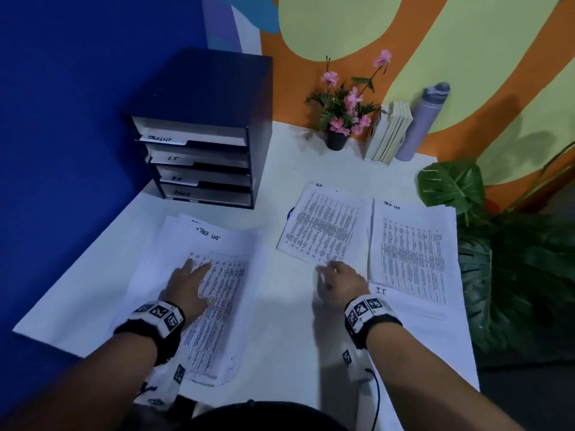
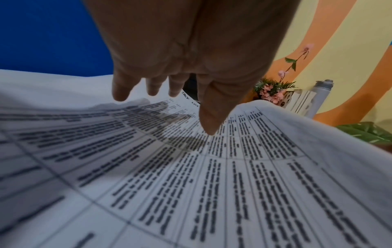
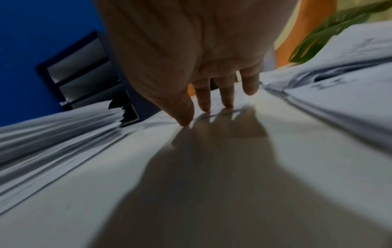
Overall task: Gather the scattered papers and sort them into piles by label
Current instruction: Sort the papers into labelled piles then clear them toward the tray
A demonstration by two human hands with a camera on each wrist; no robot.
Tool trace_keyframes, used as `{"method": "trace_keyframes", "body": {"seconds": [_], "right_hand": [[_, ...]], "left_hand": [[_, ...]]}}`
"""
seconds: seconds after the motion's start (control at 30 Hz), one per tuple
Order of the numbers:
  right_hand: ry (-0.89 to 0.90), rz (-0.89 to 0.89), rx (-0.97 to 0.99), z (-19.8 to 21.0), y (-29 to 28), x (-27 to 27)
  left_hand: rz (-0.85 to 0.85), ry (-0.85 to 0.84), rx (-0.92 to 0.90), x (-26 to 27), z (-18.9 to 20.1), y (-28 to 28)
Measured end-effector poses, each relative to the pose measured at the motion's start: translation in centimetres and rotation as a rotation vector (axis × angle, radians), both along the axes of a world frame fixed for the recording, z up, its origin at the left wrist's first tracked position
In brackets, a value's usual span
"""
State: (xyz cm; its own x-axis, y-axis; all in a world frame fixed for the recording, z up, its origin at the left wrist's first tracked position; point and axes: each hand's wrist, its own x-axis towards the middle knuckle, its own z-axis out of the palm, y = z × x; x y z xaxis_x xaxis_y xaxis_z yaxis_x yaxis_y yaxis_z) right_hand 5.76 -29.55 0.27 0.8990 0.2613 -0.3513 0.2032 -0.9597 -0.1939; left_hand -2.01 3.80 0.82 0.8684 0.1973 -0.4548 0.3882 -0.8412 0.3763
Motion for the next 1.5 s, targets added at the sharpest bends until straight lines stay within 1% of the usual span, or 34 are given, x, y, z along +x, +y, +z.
{"method": "trace_keyframes", "body": {"seconds": [0.07,0.13,0.33,0.4,0.47,0.5,0.53,0.57,0.6,0.67,0.73,0.77,0.83,0.9,0.93,1.07,1.13,1.17,1.23,1.27,1.3,1.33,1.37,1.4,1.43,1.5], "right_hand": [[0.079,0.038,-0.083,-0.3,1.3,0.6],[0.144,0.044,-0.112,-0.2,2.3,1.9],[0.25,0.039,-0.17,0.9,3.9,5.9],[0.246,0.003,-0.172,0.9,4.2,6.6],[0.168,-0.027,-0.113,1.1,4.9,6.2],[0.118,-0.033,-0.046,1.3,5.5,5.6],[0.093,-0.047,0.057,1.5,6.4,4.8],[0.108,-0.073,0.18,1.7,7.5,3.6],[0.162,-0.106,0.298,1.9,8.5,2.3],[0.357,-0.18,0.504,2.8,10.7,-0.7],[0.522,-0.203,0.624,3.3,12.6,-3.2],[0.535,-0.185,0.637,3.3,13.5,-4.1],[0.428,-0.157,0.546,2.8,15.1,-5.2],[0.326,-0.214,0.486,2.5,16.1,-5.6],[0.308,-0.255,0.497,2.4,16.4,-5.5],[0.323,-0.389,0.563,2.1,16.9,-5.2],[0.348,-0.439,0.631,1.5,16.9,-5.3],[0.334,-0.448,0.651,1.1,16.8,-5.4],[0.261,-0.489,0.675,0.9,17.0,-5.5],[0.22,-0.524,0.67,0.8,16.9,-5.4],[0.182,-0.57,0.662,0.7,16.8,-5.4],[0.151,-0.619,0.693,1.0,16.7,-5.4],[0.143,-0.657,0.727,1.0,16.7,-5.4],[0.133,-0.681,0.744,0.5,16.5,-5.5],[0.11,-0.686,0.731,0.2,16.3,-5.6],[0.109,-0.67,0.681,-0.1,15.6,-5.7]], "left_hand": [[-0.012,0.055,0.06,-0.7,0.2,0.3],[-0.021,0.09,0.091,-1.5,0.6,0.6],[0.028,0.098,0.154,-3.5,0.9,2.0],[0.045,0.104,0.17,-4.0,0.6,2.7],[0.045,0.102,0.214,-4.3,0.5,3.4],[0.045,0.103,0.239,-4.3,0.5,3.7],[0.047,0.106,0.253,-4.2,0.5,3.9],[0.055,0.108,0.246,-4.2,0.4,4.1],[0.066,0.107,0.223,-4.1,0.4,4.2],[0.096,0.093,0.155,-3.8,0.1,4.4],[0.123,0.064,0.087,-3.4,-0.1,4.7],[0.133,0.043,0.055,-3.1,-0.1,4.8],[0.183,-0.004,-0.048,-2.7,-0.1,5.1],[0.253,-0.025,-0.18,-2.3,0.0,5.5],[0.279,-0.026,-0.222,-2.1,0.0,5.8],[0.314,-0.008,-0.26,-1.1,0.0,7.1],[0.293,-0.022,-0.286,-0.8,0.3,7.8],[0.273,-0.026,-0.291,-0.7,0.2,8.2],[0.283,-0.032,-0.362,-0.6,-0.1,8.7],[0.307,-0.032,-0.44,-0.5,-0.2,8.9],[0.36,-0.022,-0.559,-0.4,-0.4,9.0],[0.418,-0.009,-0.665,-0.2,-0.6,9.1],[0.469,0.015,-0.742,-0.2,-0.7,9.1],[0.485,0.024,-0.785,-0.1,-0.7,9.0],[0.461,0.012,-0.787,0.0,-0.6,8.7],[0.394,-0.015,-0.736,0.1,-0.8,8.6]]}}
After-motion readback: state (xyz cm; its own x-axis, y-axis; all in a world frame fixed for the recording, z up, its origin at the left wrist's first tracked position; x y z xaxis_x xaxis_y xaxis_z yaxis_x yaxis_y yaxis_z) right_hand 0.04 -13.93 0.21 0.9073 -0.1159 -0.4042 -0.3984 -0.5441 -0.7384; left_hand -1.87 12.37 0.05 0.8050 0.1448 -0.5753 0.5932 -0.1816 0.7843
